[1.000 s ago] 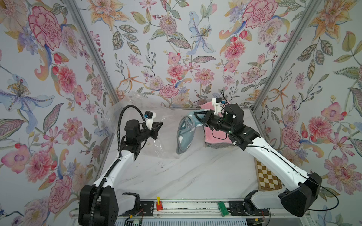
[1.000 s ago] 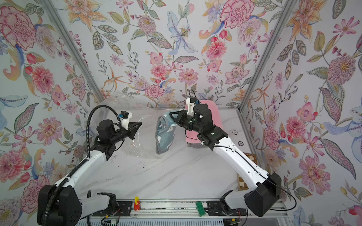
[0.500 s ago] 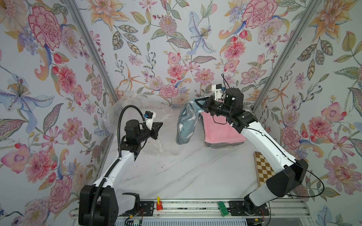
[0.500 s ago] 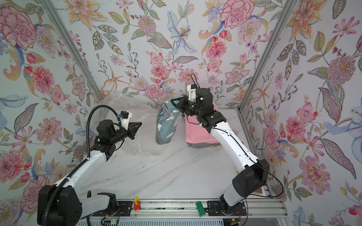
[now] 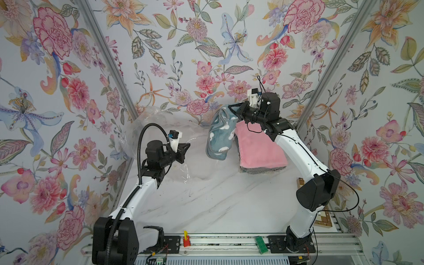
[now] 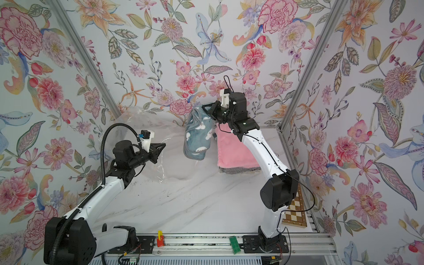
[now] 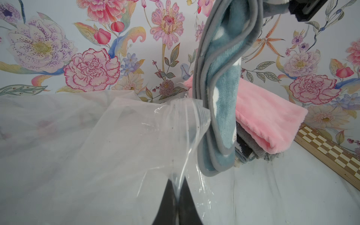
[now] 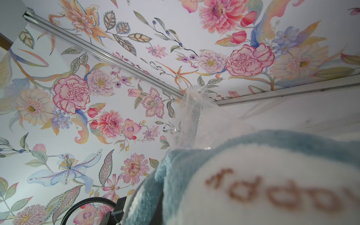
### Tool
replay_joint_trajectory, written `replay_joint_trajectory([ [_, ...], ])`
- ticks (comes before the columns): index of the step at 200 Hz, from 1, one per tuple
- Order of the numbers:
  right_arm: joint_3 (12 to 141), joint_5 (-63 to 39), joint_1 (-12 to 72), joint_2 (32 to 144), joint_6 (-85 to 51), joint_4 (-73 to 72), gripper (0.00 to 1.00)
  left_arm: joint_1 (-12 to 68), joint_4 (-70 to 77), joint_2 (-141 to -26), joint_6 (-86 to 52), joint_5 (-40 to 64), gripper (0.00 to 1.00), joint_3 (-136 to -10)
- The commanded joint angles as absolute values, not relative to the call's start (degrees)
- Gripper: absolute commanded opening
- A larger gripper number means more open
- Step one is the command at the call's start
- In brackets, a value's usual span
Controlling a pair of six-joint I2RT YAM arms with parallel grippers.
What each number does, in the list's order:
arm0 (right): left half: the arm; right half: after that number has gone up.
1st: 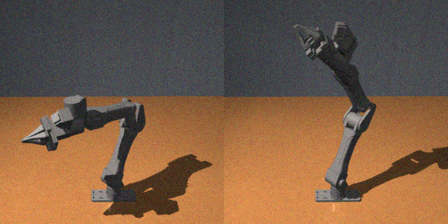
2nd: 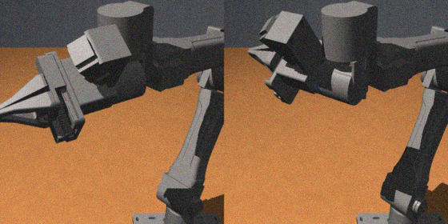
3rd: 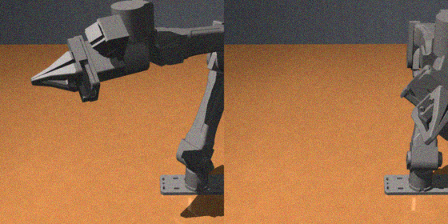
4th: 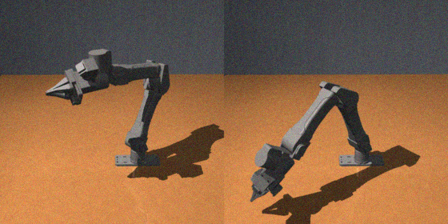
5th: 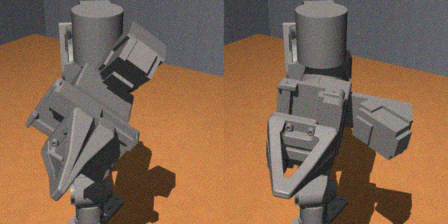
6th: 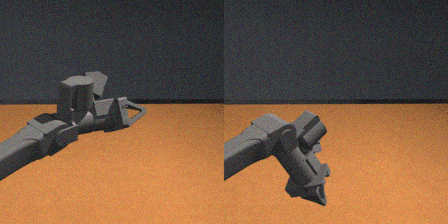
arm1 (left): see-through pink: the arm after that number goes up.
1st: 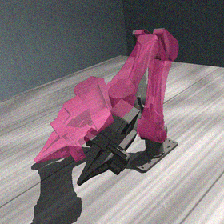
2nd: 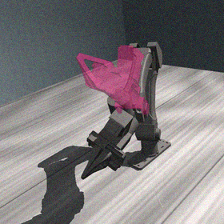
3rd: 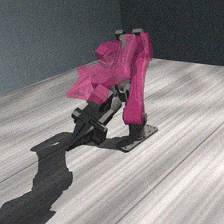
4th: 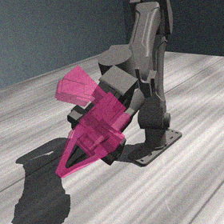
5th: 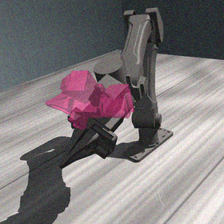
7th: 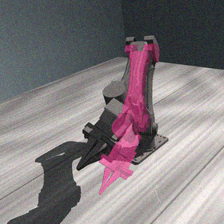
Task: Take the blanket out of the vacuum bag
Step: Place the blanket at the center of the board.
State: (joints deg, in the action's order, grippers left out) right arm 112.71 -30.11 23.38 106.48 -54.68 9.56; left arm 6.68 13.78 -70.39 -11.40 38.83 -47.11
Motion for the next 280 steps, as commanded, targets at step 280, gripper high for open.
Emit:
replay_joint_trajectory([
  [280,145.0,-32.1,5.6,135.9,-83.8,-23.8,0.00,5.5,15.0,-74.4,-12.3,41.6,0.00,-47.5],
])
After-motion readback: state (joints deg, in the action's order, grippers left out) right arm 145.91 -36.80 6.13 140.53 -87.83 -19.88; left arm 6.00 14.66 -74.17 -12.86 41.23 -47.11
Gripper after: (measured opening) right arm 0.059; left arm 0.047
